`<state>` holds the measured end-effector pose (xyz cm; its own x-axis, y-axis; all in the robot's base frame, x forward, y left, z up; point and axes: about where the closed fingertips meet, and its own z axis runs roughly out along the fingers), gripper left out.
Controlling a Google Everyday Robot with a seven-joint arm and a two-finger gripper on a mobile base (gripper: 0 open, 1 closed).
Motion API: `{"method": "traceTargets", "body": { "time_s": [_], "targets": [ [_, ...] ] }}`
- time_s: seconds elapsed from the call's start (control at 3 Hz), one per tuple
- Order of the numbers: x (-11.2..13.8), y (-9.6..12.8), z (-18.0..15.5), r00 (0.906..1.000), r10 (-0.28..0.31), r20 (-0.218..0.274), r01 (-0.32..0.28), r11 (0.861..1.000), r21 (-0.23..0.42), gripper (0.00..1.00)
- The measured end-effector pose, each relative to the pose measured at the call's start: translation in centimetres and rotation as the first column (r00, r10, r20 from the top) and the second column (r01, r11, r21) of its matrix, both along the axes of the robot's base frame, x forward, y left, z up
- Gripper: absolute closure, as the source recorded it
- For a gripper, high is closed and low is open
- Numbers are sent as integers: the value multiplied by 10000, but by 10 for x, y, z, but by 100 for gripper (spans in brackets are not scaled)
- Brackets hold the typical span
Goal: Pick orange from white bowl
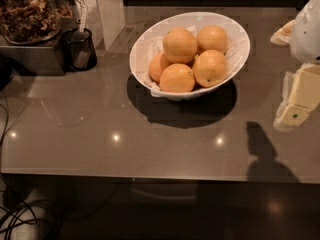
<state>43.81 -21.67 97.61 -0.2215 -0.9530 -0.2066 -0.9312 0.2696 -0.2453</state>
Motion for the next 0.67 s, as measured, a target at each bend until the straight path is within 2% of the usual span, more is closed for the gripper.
{"method": "traceTargets", "body": {
  "time_s": [0.67],
  "targets": [
    [1, 3, 2, 9999, 103, 121, -103, 9999, 22, 0]
  ]
}}
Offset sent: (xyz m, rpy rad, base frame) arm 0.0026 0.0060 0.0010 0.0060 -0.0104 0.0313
